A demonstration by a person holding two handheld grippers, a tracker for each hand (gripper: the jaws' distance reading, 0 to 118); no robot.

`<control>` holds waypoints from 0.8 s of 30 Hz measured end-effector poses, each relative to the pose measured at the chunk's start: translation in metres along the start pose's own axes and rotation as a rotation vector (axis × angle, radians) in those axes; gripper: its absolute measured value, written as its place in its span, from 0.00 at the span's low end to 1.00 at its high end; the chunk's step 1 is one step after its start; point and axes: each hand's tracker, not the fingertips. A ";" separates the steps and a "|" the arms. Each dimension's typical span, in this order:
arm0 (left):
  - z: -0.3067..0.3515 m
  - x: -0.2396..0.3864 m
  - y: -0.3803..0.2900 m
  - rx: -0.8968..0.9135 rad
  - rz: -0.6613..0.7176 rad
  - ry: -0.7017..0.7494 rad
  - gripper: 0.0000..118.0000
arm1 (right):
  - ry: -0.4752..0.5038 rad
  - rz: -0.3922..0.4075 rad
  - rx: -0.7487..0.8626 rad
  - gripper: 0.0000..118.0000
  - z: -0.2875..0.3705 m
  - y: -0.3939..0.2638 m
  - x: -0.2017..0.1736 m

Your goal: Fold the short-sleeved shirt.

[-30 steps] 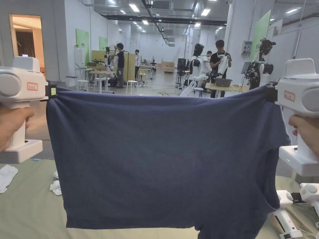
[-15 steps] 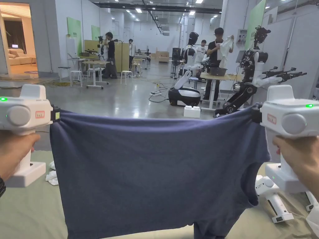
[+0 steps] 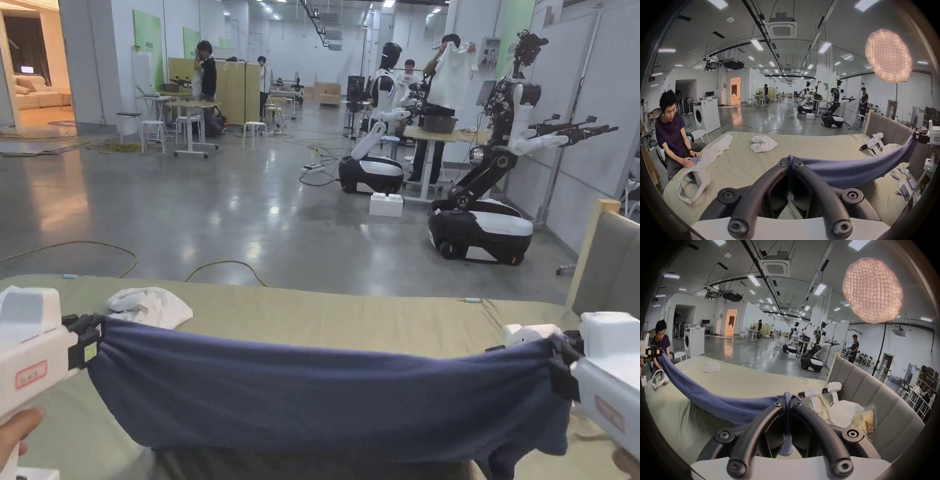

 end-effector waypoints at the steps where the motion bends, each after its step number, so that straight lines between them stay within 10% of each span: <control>1: 0.009 -0.001 -0.006 0.004 0.002 0.000 0.00 | 0.005 0.001 -0.011 0.02 0.011 -0.010 0.000; 24: 0.120 -0.024 -0.244 -0.457 0.060 0.027 0.00 | 0.114 0.041 -0.577 0.02 0.104 -0.226 -0.045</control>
